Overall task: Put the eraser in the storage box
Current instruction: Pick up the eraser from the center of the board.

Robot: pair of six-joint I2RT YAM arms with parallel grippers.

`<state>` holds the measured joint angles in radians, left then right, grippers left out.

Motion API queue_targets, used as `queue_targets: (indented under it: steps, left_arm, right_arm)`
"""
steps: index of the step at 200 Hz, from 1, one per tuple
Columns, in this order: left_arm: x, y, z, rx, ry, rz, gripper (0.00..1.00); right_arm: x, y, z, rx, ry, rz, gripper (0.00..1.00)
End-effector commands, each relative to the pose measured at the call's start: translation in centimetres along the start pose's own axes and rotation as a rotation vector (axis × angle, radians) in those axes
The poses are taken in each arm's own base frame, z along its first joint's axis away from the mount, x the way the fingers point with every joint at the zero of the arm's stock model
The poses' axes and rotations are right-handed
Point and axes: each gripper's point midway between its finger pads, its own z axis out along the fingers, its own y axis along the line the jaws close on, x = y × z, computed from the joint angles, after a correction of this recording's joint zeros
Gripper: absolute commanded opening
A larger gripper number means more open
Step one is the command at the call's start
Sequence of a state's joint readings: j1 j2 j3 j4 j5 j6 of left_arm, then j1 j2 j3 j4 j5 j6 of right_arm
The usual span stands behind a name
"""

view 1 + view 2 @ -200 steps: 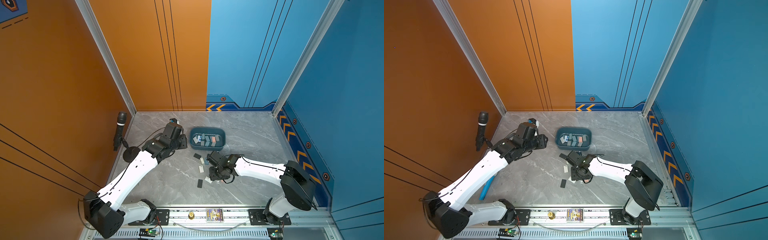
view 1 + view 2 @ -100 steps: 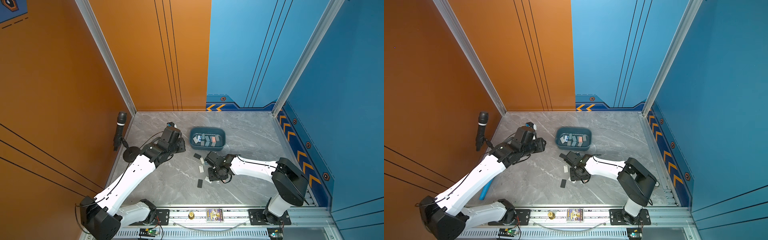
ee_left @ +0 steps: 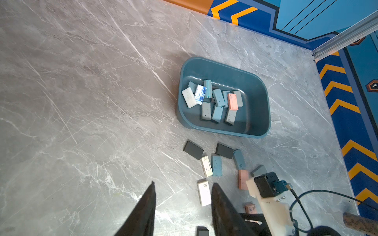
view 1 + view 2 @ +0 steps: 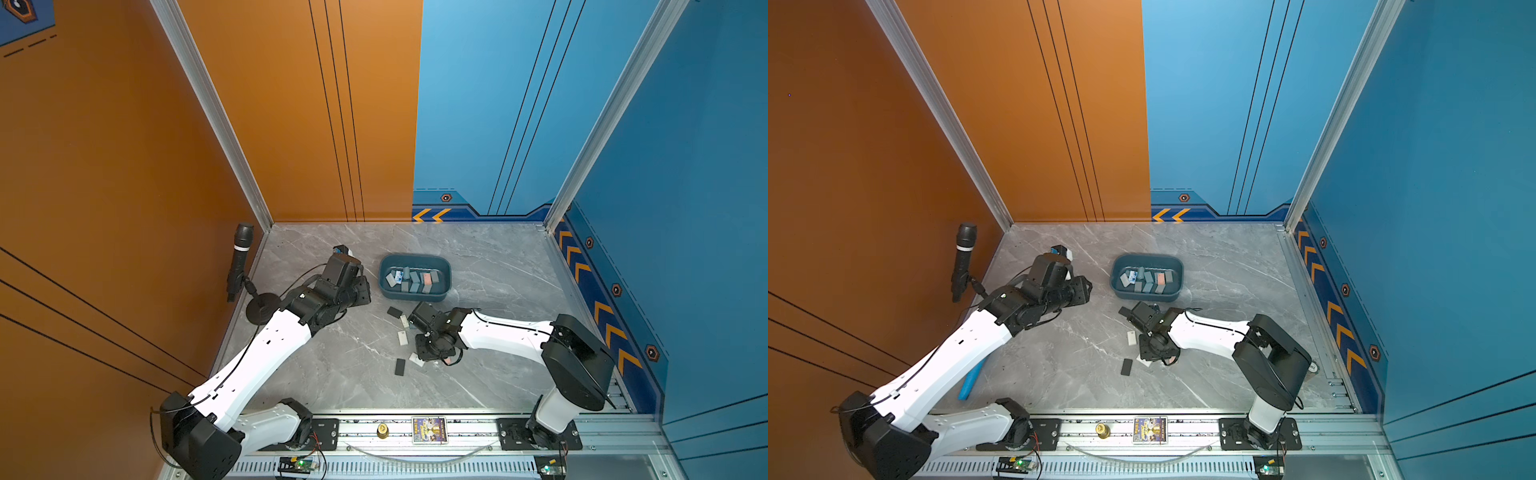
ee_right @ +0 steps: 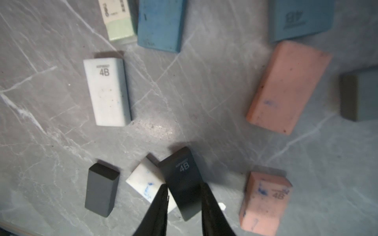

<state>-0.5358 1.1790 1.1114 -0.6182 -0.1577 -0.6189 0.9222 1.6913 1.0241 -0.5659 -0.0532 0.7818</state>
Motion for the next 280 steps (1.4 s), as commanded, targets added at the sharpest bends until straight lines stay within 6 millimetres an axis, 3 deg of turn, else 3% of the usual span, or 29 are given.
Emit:
queue_targets:
  steps: [1,89,134,280]
  left_arm:
    - [0.2,0.7,-0.2,-0.016,-0.005,-0.012,0.45]
    - [0.4,0.9,0.1,-0.020,0.006,-0.013,0.46]
    - [0.5,1.1,-0.1,-0.024,0.003,-0.015,0.46]
    - [0.6,1.4,-0.3,-0.026,0.001,-0.026,0.46]
  right_arm:
    - [-0.4,-0.2,0.2,0.014,0.003,0.005,0.27]
    - [0.0,-0.5,1.4,0.036,0.028,0.011,0.37]
    - [0.0,-0.9,1.4,0.051,0.025,0.021,0.37]
    - [-1.9,-1.6,-2.1,0.042,-0.058,0.048,0.08]
